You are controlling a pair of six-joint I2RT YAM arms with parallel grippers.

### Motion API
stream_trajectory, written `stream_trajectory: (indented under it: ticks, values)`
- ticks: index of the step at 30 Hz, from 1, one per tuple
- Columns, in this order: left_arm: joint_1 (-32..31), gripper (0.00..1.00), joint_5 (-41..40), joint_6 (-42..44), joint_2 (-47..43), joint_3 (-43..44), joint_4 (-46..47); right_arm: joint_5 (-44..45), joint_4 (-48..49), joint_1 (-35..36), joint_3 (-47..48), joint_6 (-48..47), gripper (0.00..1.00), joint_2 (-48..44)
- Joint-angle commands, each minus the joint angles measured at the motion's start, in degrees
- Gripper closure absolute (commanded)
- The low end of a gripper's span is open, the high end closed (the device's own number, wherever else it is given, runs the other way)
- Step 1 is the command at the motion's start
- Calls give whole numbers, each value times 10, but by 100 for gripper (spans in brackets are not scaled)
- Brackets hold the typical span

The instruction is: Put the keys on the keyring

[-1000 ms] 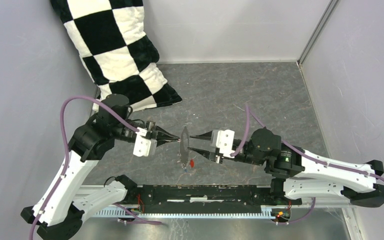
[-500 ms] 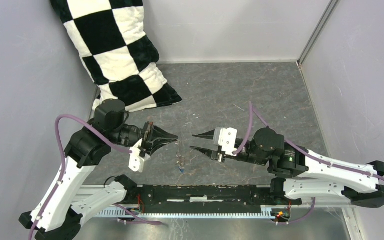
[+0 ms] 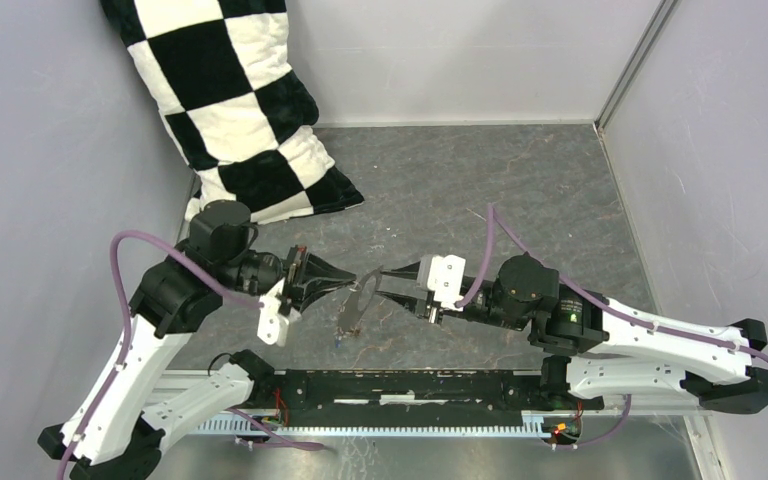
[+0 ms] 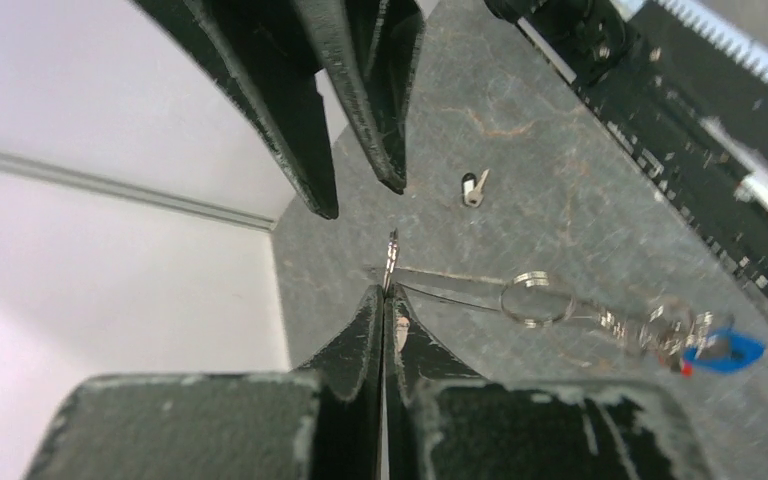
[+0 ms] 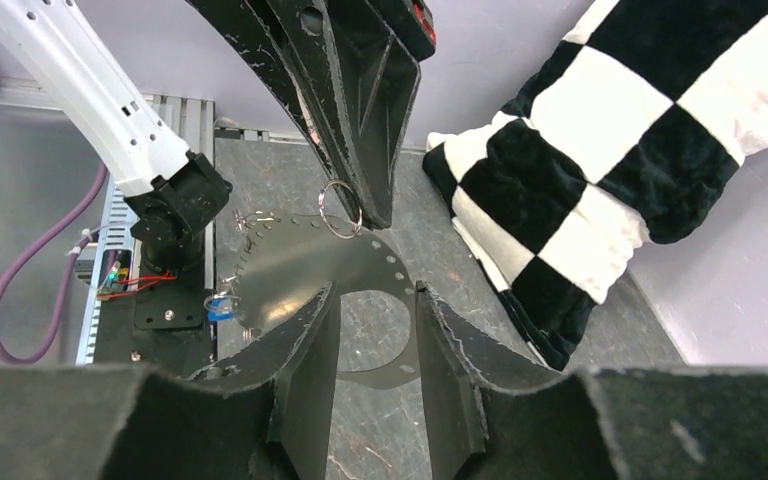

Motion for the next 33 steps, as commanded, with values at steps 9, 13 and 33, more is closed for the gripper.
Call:
stream_trajectory:
  ticks: [9,13,33]
  values:
    - [-1,98,14,-566,12,-18,267,38,28,2,9,13,61,-30]
    - [-1,98,12,-678,12,-33,319,48,28,2,6,18,61,-41]
    - [-1,98,25,-834,-14,-91,437,11,104,-30,9,96,65,-18]
